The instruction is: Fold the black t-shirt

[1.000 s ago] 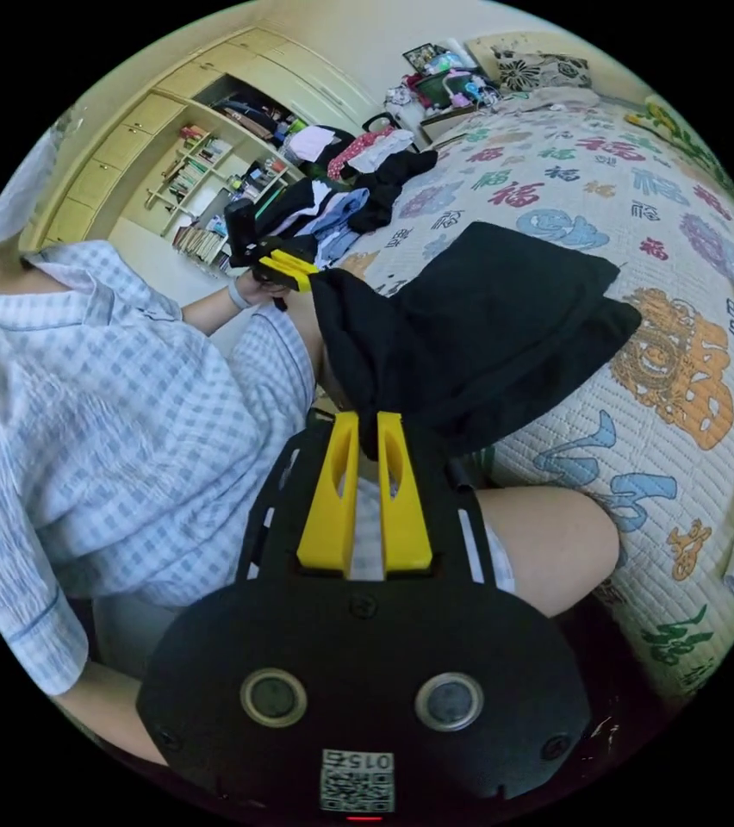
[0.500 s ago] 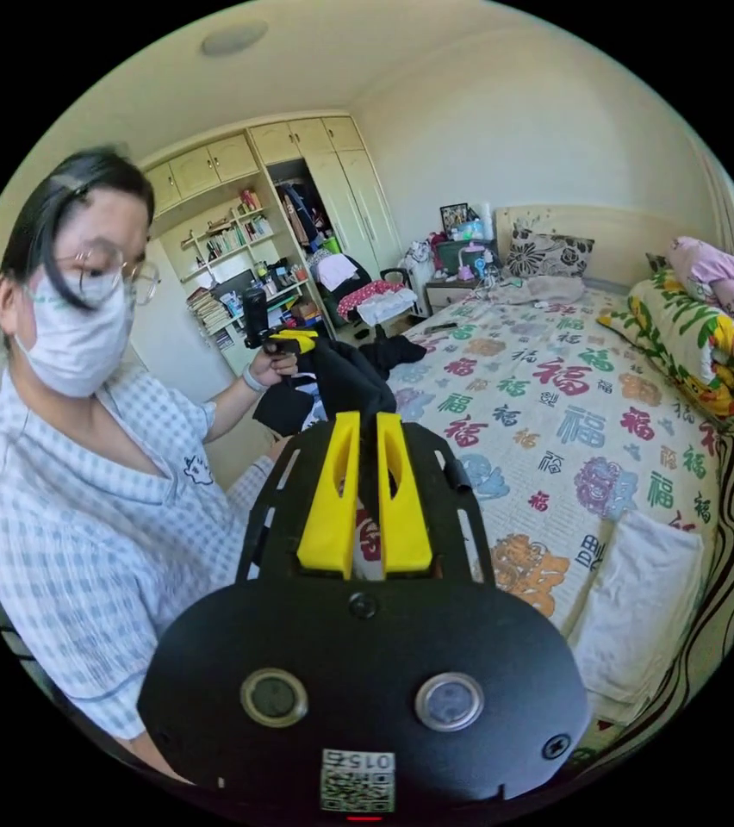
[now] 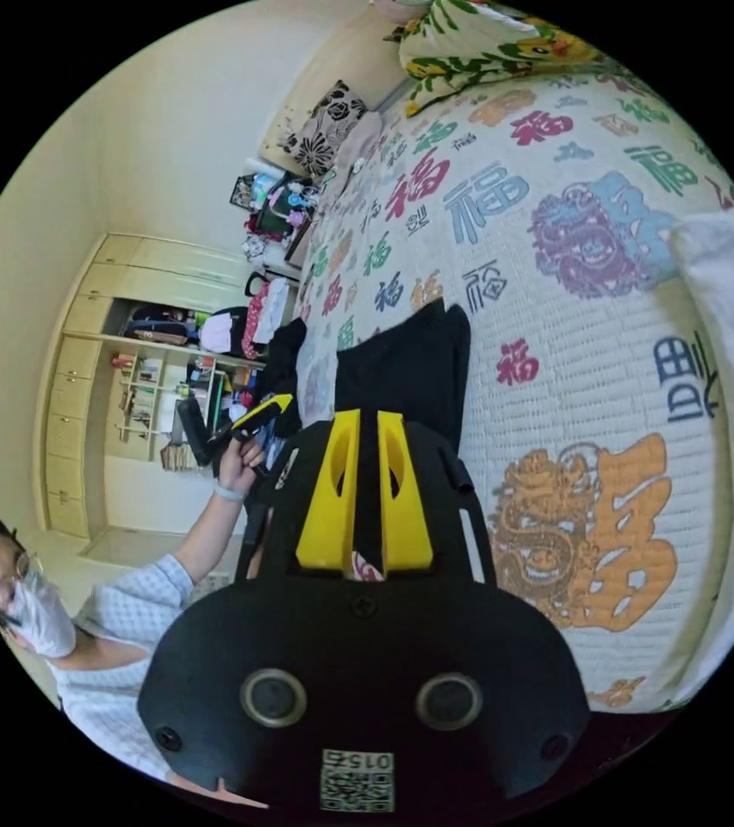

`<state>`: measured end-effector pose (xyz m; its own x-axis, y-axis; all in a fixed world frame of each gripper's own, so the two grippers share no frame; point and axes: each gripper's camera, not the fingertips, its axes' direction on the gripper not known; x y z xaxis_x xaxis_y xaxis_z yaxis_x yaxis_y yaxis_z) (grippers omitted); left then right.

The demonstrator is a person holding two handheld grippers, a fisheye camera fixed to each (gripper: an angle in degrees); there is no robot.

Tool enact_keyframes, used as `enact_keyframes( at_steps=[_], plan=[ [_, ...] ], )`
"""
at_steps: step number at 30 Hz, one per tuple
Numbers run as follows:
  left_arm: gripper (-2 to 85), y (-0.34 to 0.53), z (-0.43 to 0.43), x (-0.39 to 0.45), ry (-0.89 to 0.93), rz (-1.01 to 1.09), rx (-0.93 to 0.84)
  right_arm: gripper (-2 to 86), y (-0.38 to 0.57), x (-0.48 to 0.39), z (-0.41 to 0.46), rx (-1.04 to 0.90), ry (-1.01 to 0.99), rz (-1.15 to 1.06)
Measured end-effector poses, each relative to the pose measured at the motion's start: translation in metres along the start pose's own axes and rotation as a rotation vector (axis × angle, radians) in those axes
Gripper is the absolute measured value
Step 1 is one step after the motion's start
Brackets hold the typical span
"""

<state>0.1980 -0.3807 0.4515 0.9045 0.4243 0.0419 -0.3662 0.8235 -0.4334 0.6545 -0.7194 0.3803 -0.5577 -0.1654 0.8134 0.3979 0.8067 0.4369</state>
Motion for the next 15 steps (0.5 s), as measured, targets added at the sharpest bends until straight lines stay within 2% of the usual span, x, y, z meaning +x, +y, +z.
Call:
enact_keyframes(
  at_steps=[2,6,8,10,12,15],
  plan=[
    [4.9,0.033,0.014,0.006,0.103,0.115,-0.051,7.0,0.026,0.017,0.007,-0.107,0.046,-0.015],
    [7.2,0.081,0.029,-0.001,0.148,0.100,-0.152,7.6,0.059,0.034,0.020,-0.242,0.090,0.006],
    [8.9,0.103,0.043,-0.013,0.205,0.025,-0.224,7.7,0.066,0.035,0.036,-0.318,0.092,0.020],
    [9.6,0.114,0.056,-0.025,0.182,-0.059,-0.267,6.9,0.061,0.036,0.048,-0.344,0.110,0.027],
    [9.0,0.122,0.065,-0.041,0.216,-0.159,-0.267,5.0,0.053,0.036,0.058,-0.358,0.098,0.046],
    [2.4,0.128,0.087,-0.058,0.344,-0.233,-0.303,2.5,0.041,0.030,0.065,-0.364,0.100,0.038]
  ],
)
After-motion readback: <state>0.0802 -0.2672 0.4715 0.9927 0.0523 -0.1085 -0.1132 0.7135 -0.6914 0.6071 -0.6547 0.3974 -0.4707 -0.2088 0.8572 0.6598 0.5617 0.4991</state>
